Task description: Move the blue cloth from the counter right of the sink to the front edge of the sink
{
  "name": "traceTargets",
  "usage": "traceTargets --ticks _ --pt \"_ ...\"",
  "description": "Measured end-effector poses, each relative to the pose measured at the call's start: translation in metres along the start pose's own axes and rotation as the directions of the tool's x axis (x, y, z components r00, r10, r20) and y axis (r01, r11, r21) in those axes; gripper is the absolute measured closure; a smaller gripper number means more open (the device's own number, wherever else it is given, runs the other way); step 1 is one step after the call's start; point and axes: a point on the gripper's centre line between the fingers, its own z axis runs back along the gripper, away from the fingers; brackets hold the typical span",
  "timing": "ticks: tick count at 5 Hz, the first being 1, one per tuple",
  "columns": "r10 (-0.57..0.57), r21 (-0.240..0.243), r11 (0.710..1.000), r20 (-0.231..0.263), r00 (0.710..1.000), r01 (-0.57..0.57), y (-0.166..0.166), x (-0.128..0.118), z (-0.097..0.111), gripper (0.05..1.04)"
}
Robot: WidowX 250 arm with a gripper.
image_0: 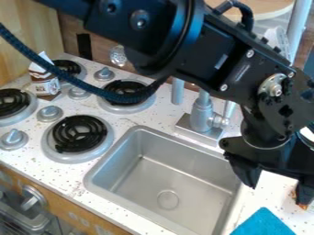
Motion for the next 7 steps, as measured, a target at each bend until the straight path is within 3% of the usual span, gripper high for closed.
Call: traceTargets --ticks 3,5,7 --pt "-0.024 0.058 0.998 -0.076 0.997 0.028 0.004 -0.021 -0.034 0.084" --pt "-0.001 0.101 0.995 -0.072 0.997 0.008 0.006 -0.032 -0.067 0.084" --pt "0.03 0.119 0.993 -0.025 0.999 -0.027 0.011 -0.036 -0.091 0.084"
